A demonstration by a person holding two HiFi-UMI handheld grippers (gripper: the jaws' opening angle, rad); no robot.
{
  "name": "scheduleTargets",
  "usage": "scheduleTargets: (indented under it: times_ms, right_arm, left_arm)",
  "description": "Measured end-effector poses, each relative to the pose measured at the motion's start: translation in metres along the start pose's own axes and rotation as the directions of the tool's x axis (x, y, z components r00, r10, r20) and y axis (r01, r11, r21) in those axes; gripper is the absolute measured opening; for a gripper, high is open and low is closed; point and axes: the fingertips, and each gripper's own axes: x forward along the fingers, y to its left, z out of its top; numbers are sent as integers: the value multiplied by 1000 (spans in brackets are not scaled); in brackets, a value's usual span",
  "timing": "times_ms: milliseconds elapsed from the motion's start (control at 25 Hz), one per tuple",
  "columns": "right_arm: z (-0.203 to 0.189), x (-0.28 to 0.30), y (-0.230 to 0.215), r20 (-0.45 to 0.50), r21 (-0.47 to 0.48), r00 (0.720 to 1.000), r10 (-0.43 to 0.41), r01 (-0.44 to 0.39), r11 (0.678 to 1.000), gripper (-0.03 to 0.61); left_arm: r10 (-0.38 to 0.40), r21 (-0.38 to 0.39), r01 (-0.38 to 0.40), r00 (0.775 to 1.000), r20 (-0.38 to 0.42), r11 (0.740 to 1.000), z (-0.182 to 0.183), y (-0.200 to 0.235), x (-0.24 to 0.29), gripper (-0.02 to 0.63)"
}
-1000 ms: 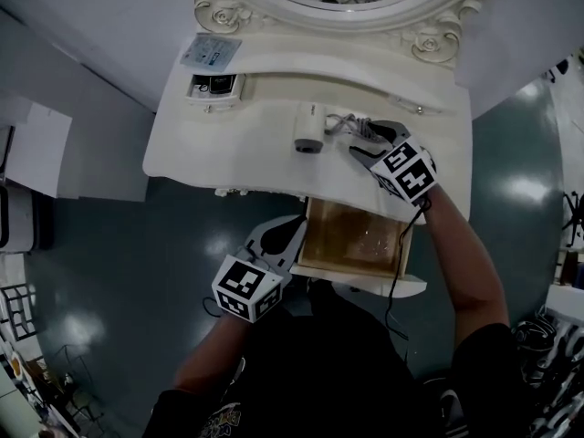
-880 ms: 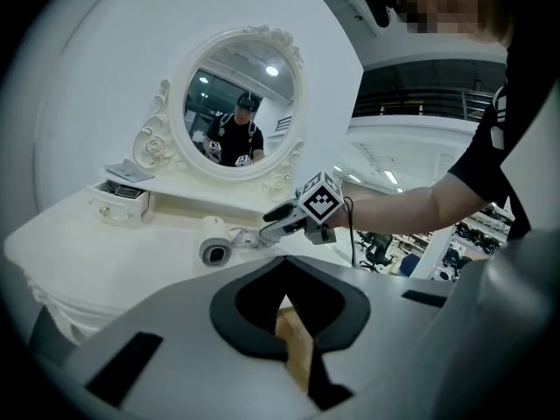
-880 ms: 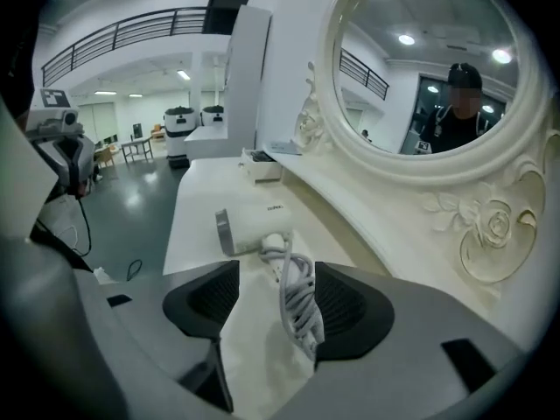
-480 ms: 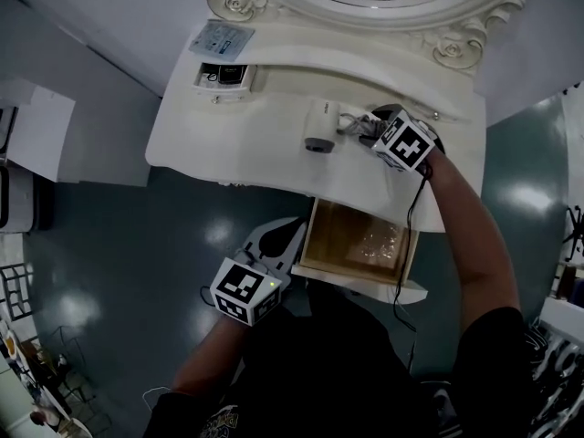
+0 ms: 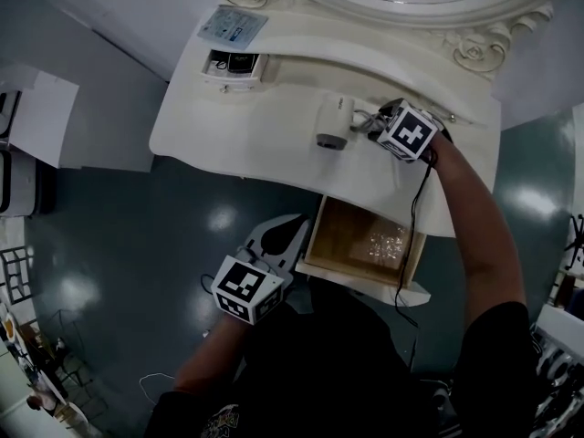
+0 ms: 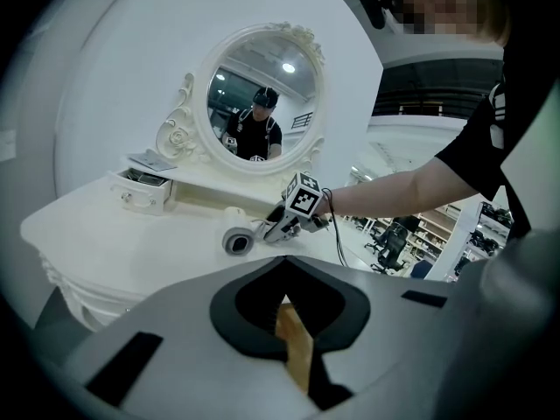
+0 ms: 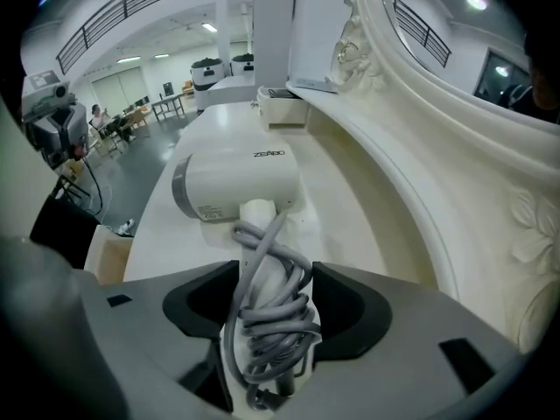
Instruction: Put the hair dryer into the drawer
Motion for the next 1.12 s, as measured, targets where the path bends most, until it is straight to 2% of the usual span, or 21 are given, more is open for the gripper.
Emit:
scheduleTargets:
  times_ms: [80, 280, 480, 720, 960, 1120]
  right_arm:
    - [-2, 1, -3, -26, 2, 1000, -17, 17, 1000, 268]
    - [5, 9, 1, -69, -107, 997, -39, 31, 994, 272]
    - [6, 8, 0, -60, -90, 997, -43, 37, 995, 265]
    - [3, 4, 2, -22, -94, 995, -102, 99, 991, 259]
    - [-3, -3, 23, 0, -105, 993, -118, 118, 988, 257]
    - [-3, -14, 36, 34, -105, 989, -143, 146, 984, 256]
  left_arm:
    - [-4, 3, 4, 1000, 0, 1000, -2, 2, 0, 3]
    - [11, -19, -11, 1000, 0, 1000, 3, 4, 1, 3]
    - [-20, 11, 20, 1000, 2, 1000, -3, 2, -3, 3]
    - [-20, 21, 20, 1000, 4, 1000, 0, 6, -9, 3]
    - [-13, 15, 13, 1000, 1, 1000, 4, 6, -15, 3]
    - [-37, 27, 37, 999, 2, 999, 3, 2, -18, 3]
